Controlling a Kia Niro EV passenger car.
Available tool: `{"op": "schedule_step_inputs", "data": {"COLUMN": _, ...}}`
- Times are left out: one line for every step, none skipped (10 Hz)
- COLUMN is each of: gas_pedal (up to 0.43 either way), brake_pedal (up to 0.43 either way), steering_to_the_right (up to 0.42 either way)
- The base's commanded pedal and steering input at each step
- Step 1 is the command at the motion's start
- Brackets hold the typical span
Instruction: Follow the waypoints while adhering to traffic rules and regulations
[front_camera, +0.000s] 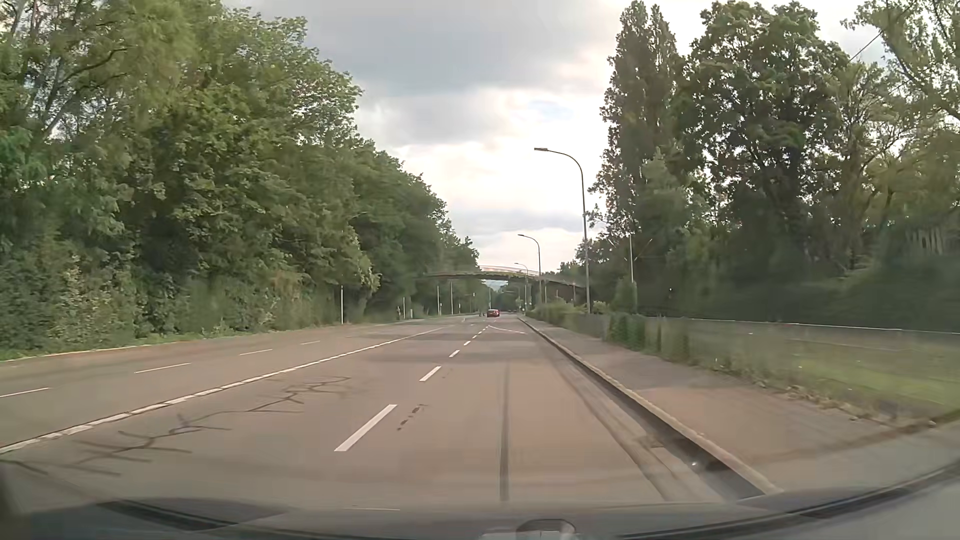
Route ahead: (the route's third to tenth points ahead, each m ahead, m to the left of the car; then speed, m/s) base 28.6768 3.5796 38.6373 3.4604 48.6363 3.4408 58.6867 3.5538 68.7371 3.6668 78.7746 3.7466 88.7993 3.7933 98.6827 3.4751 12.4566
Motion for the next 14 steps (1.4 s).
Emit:
{"op": "schedule_step_inputs", "data": {"gas_pedal": 0.098, "brake_pedal": 0.000, "steering_to_the_right": 0.004}}
{"op": "schedule_step_inputs", "data": {"gas_pedal": 0.098, "brake_pedal": 0.000, "steering_to_the_right": 0.004}}
{"op": "schedule_step_inputs", "data": {"gas_pedal": 0.098, "brake_pedal": 0.000, "steering_to_the_right": 0.004}}
{"op": "schedule_step_inputs", "data": {"gas_pedal": 0.079, "brake_pedal": 0.000, "steering_to_the_right": 0.003}}
{"op": "schedule_step_inputs", "data": {"gas_pedal": 0.059, "brake_pedal": 0.000, "steering_to_the_right": 0.003}}
{"op": "schedule_step_inputs", "data": {"gas_pedal": 0.059, "brake_pedal": 0.000, "steering_to_the_right": 0.003}}
{"op": "schedule_step_inputs", "data": {"gas_pedal": 0.059, "brake_pedal": 0.000, "steering_to_the_right": 0.003}}
{"op": "schedule_step_inputs", "data": {"gas_pedal": 0.059, "brake_pedal": 0.000, "steering_to_the_right": 0.002}}
{"op": "schedule_step_inputs", "data": {"gas_pedal": 0.059, "brake_pedal": 0.000, "steering_to_the_right": 0.002}}
{"op": "schedule_step_inputs", "data": {"gas_pedal": 0.059, "brake_pedal": 0.000, "steering_to_the_right": 0.002}}
{"op": "schedule_step_inputs", "data": {"gas_pedal": 0.039, "brake_pedal": 0.000, "steering_to_the_right": 0.002}}
{"op": "schedule_step_inputs", "data": {"gas_pedal": 0.008, "brake_pedal": 0.000, "steering_to_the_right": 0.002}}
{"op": "schedule_step_inputs", "data": {"gas_pedal": 0.000, "brake_pedal": 0.000, "steering_to_the_right": 0.002}}
{"op": "schedule_step_inputs", "data": {"gas_pedal": 0.000, "brake_pedal": 0.000, "steering_to_the_right": 0.001}}
